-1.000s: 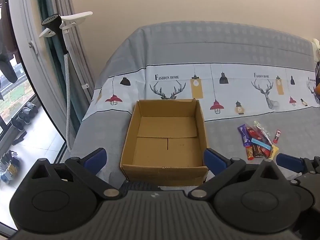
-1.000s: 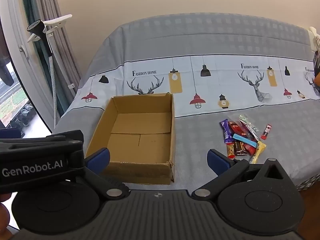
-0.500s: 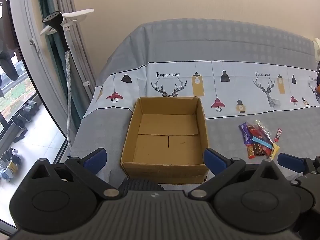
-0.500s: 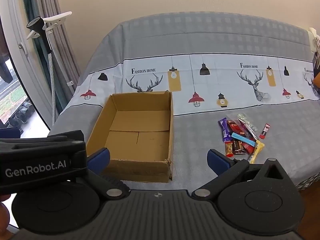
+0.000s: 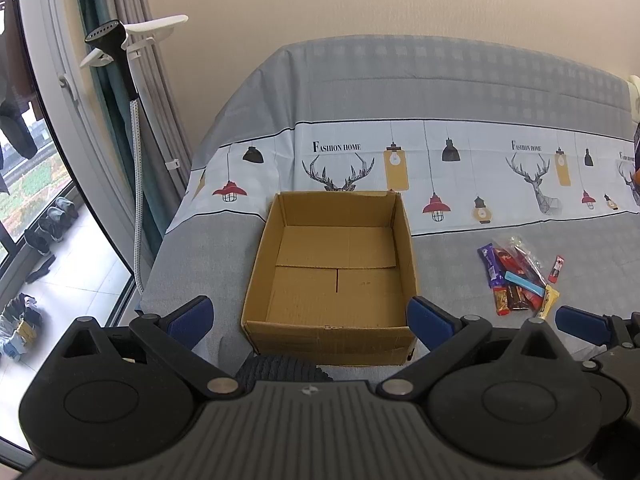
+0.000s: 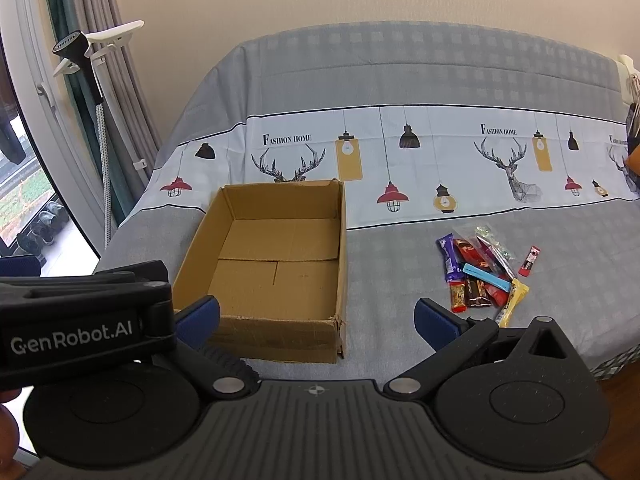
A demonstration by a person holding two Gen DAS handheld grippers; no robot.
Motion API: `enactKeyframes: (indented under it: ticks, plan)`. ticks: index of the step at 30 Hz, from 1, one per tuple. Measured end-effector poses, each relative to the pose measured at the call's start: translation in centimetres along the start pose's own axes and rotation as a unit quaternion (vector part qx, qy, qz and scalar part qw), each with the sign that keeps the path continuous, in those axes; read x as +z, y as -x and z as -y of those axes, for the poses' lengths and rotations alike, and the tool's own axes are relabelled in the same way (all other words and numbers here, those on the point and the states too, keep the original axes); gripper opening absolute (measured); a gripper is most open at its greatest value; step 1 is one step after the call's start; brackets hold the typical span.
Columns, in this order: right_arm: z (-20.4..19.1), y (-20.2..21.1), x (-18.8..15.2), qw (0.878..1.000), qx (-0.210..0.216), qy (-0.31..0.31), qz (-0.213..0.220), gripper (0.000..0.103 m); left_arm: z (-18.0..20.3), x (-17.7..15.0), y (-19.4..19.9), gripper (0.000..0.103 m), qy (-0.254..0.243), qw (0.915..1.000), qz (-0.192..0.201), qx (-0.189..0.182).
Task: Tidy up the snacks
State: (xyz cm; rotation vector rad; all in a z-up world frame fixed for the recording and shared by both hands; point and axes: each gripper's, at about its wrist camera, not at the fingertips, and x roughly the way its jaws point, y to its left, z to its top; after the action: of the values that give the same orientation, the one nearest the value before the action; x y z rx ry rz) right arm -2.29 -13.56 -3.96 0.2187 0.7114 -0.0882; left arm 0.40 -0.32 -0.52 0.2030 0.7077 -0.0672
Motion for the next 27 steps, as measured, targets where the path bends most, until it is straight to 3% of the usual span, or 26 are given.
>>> enactKeyframes:
  ticks: [27]
  plan:
    - [-0.08,-0.29,-0.04,1.0,0.0,0.001,-0.006,0.103,0.01,-0.13,-0.2,0.103,0.001,1.0,-0.008,0.0]
